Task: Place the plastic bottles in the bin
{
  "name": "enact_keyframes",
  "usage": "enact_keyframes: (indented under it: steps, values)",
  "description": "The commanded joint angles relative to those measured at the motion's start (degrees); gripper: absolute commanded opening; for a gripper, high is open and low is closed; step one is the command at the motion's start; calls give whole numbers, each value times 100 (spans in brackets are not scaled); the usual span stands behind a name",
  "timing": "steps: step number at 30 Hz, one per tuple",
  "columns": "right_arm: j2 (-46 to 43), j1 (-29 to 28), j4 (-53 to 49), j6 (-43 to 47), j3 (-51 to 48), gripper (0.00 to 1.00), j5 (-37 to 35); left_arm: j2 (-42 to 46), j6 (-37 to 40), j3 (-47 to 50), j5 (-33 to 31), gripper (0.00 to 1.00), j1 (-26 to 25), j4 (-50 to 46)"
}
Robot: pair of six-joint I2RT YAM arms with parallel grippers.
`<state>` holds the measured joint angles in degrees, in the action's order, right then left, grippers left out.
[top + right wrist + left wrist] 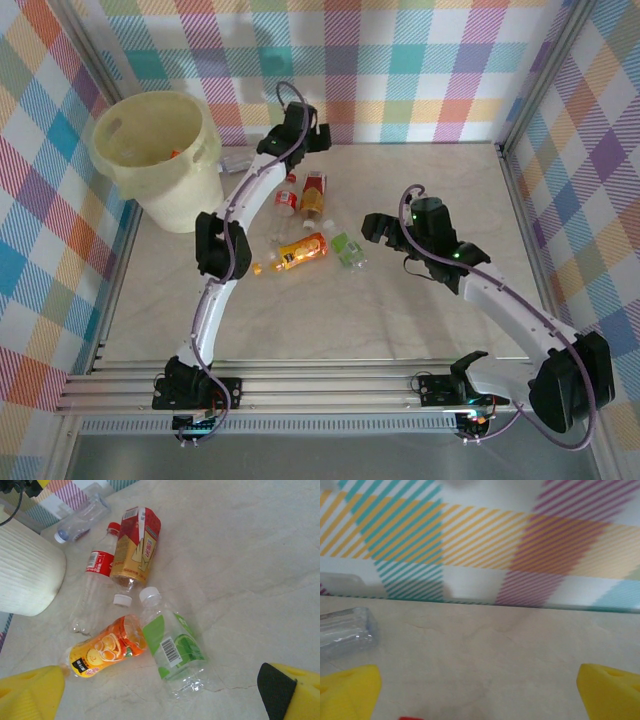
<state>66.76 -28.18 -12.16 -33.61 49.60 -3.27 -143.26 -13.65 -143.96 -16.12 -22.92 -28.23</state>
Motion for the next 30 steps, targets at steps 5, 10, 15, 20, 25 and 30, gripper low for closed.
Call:
enact_keyframes:
  steps: [5, 10, 15, 20, 25, 30]
  values:
    - [374, -9, 13, 135, 321, 100, -25, -666, -21, -520, 604, 100, 632, 595]
    - [639, -12, 140, 137, 393, 100, -13, -1221, 319, -1072, 727, 100, 903, 667]
    - [920, -11, 174, 166, 501, 100, -25, -1469, 242, -1085, 881, 100, 1224, 928]
    - [1190, -10, 144, 59, 653, 100, 58, -1722, 46, -1283, 1125, 100, 1488, 903]
    - [1363, -11, 104, -96, 722, 100, 251, -1750, -146, -1279, 1522, 100, 1615, 652]
    - [1427, -11, 32, -85, 818, 100, 329, -1681, -183, -1277, 1744, 99, 1550, -144]
